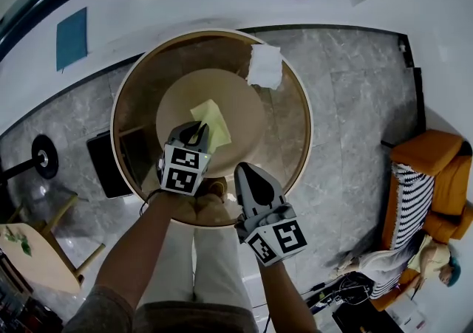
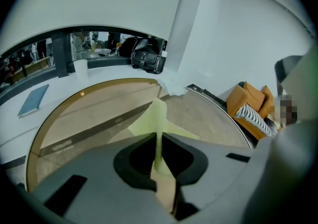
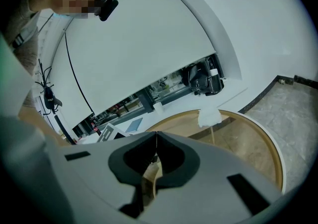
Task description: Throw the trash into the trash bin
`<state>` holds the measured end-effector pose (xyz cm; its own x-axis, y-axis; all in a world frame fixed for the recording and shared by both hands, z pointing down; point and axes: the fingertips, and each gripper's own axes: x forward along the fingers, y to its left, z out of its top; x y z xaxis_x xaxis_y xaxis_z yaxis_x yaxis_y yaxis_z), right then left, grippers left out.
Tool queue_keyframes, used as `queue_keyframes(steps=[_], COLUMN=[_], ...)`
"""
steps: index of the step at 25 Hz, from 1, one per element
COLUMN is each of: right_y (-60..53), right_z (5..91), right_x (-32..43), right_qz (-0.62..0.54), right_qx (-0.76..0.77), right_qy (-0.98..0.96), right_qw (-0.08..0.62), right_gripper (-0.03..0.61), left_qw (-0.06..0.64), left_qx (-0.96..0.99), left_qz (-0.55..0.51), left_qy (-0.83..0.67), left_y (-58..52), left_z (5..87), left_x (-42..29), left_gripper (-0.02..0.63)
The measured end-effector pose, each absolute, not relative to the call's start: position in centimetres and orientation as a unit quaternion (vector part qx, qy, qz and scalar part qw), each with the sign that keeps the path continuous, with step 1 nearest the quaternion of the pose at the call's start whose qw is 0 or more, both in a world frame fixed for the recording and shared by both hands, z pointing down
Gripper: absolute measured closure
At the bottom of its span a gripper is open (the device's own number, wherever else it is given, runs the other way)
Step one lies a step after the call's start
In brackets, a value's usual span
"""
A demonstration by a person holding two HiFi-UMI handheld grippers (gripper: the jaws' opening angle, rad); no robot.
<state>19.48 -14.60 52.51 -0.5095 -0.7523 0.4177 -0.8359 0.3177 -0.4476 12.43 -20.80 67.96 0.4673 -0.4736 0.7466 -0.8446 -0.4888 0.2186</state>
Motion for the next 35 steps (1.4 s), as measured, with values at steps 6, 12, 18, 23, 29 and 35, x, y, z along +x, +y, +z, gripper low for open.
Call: queue_keyframes(steps=[6, 12, 18, 23, 29, 35], right_y=[-14.5, -14.6, -14.6, -13.9, -12.3, -10.7], right_z=[52.4, 52.1, 51.9, 51.8, 52.4, 52.8], right_x=[17.9, 14.7, 9.3, 3.1, -4.3, -10.1], right_qz=[0.317, 0.312, 0.309, 0.306, 0.299, 0.291], right_qx=[0.477, 0.449, 0.407, 0.354, 0.281, 0.234], right_qy=[-0.817, -0.834, -0.855, -0.877, -0.903, -0.917], right_qw=[0.072, 0.081, 0.094, 0.109, 0.128, 0.14], right_gripper=[0.56, 0.56, 0.56, 0.56, 0.56, 0.56], left_qw=[0.301, 0.309, 0.318, 0.327, 0.344, 0.359], left_qx=[0.797, 0.781, 0.756, 0.723, 0.663, 0.612], left_qz=[0.297, 0.281, 0.263, 0.247, 0.223, 0.214], left_qy=[-0.43, -0.464, -0.509, -0.557, -0.627, -0.671], left_y=[-20.6, -20.1, -18.9, -17.2, -13.5, -8.6], left_z=[67.0, 66.2, 65.4, 64.9, 65.0, 65.4], left_x=[10.3, 6.0, -0.2, -7.5, -16.8, -23.9], left_gripper=[0.574, 0.574, 0.574, 0.574, 0.574, 0.574])
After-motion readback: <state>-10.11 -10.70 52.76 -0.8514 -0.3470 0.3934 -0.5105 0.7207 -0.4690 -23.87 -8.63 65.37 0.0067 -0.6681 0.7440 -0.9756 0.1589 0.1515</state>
